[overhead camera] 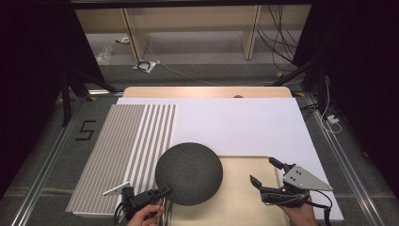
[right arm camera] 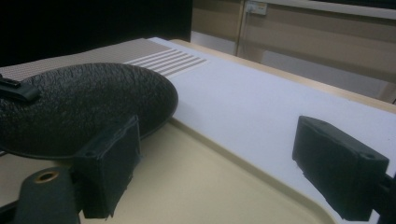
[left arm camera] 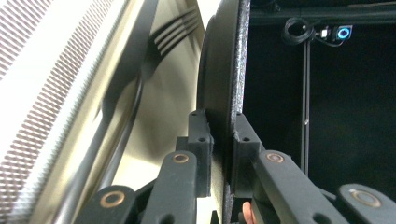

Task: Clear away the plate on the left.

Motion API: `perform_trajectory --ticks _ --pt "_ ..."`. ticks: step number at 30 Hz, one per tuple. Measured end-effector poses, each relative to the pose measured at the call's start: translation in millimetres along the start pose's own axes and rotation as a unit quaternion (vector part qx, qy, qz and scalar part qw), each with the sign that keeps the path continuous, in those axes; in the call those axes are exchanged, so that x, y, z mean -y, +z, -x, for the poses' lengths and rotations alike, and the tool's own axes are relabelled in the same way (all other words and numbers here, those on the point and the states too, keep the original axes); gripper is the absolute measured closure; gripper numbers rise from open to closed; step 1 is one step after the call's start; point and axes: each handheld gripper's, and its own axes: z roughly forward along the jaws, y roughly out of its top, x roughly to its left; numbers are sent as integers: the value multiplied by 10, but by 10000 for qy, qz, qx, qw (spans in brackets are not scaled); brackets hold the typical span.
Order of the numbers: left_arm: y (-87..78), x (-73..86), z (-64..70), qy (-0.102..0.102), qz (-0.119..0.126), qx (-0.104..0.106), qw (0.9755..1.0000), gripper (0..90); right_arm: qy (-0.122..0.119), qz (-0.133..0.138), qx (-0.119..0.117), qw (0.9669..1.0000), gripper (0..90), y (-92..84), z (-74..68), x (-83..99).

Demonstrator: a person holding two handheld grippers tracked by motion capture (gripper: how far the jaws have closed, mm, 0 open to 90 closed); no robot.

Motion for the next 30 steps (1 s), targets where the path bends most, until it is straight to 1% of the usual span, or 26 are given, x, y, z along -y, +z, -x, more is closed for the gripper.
perform_trajectory --ticks 2,3,4,5,6,7,8,14,17,19,24,27,30 --pt "31 19 12 18 -38 1 10000 813 2 -1 2 10000 162 -1 1 0" --pt "53 33 15 53 -100 -6 9999 814 8 3 -1 10000 162 -1 2 1" --pt "53 33 15 53 -100 -6 9999 814 8 3 -1 10000 162 -1 2 1" --pt "79 47 23 75 -163 -17 9998 813 0 -4 0 10000 162 -1 2 1" --pt "79 47 23 75 -163 -17 9998 812 0 -4 0 10000 162 -1 2 1" --pt "101 59 30 96 -225 -25 9997 813 -1 -4 0 10000 162 0 0 1" --pt "101 59 30 96 -225 -25 9997 813 -1 -4 0 10000 162 0 0 1" --pt "169 100 50 141 -397 -50 9991 812 1 -1 2 10000 162 -4 3 1" --pt "215 130 60 179 -505 -73 9985 811 13 14 0 10000 162 -5 4 0" --pt "230 141 59 193 -524 -79 9984 810 15 15 0 10000 162 -6 3 0" --pt "292 186 63 248 -670 -144 9973 808 -3 31 3 10000 162 -7 5 -1" --pt "314 202 67 264 -704 -158 9970 807 0 30 1 10000 162 -7 4 -1" --pt "349 228 72 288 -795 -178 9963 807 20 28 -3 10000 162 -6 5 -1"
